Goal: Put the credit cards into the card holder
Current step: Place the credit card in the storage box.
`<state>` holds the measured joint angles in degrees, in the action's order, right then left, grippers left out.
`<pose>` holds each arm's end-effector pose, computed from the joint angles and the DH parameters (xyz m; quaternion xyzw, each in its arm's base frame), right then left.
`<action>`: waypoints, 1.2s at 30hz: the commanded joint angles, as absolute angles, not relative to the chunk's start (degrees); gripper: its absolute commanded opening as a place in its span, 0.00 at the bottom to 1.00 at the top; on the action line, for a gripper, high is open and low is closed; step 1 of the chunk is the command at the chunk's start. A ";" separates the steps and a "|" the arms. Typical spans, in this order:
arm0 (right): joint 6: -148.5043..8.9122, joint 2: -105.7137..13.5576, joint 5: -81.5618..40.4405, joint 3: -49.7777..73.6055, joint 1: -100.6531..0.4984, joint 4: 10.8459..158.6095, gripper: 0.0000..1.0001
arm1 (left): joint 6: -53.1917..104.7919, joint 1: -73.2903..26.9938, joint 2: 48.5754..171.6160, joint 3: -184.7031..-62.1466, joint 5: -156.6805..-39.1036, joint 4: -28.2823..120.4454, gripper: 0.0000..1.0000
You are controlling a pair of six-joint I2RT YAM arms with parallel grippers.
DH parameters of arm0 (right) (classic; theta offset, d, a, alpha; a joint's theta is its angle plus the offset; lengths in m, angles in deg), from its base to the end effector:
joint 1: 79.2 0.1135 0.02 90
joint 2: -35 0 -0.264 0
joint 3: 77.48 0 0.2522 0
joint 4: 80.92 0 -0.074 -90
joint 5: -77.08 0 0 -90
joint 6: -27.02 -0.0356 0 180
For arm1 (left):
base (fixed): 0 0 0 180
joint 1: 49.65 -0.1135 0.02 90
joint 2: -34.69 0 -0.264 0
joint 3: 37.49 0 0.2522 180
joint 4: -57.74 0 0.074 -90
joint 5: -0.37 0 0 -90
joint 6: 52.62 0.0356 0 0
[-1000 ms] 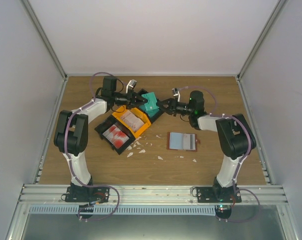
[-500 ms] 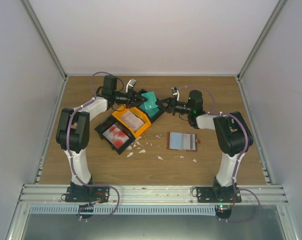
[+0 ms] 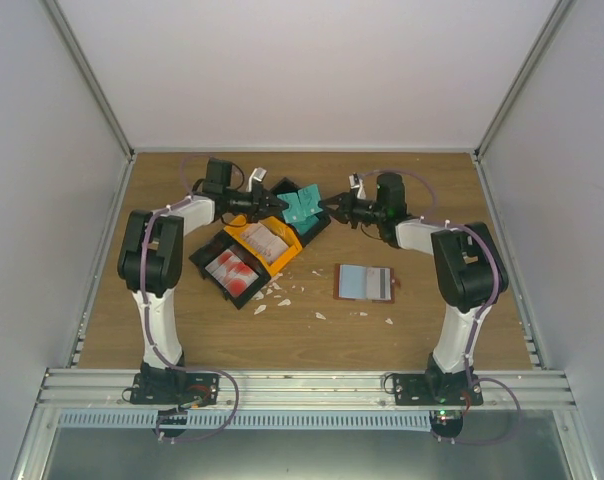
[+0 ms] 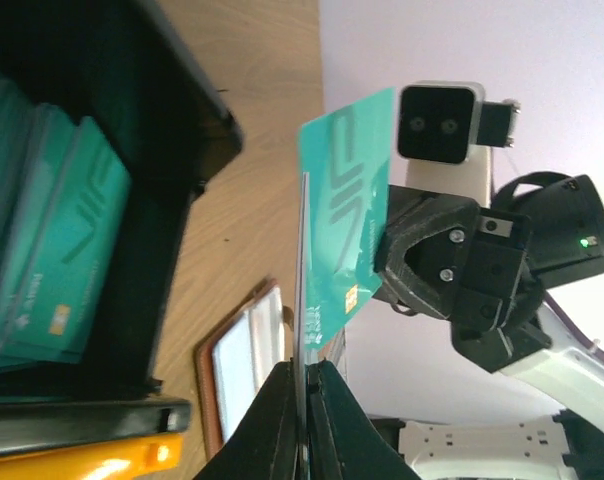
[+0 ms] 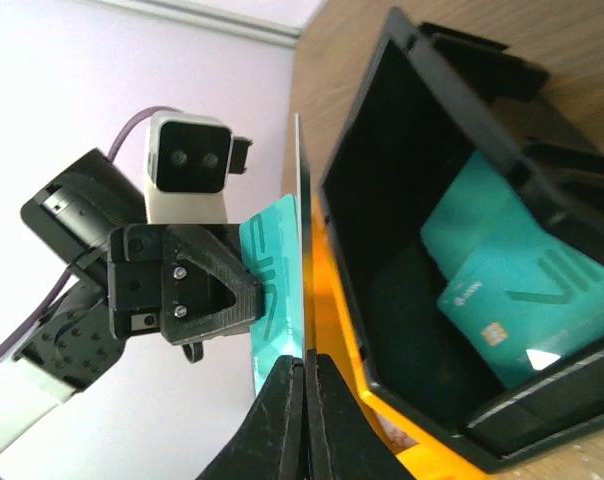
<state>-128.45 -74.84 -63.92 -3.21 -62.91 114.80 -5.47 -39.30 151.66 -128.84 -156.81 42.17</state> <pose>0.3814 0.1403 0.1824 0.0824 0.7746 0.6058 0.1616 0.4203 -0.1101 0.1819 0.0072 0.7922 -0.6046 0.0822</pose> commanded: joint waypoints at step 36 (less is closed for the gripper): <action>-110.70 -49.94 -47.39 -14.75 -64.03 98.11 0.01 | 11.74 -31.15 145.37 -139.50 -133.34 21.19 0.58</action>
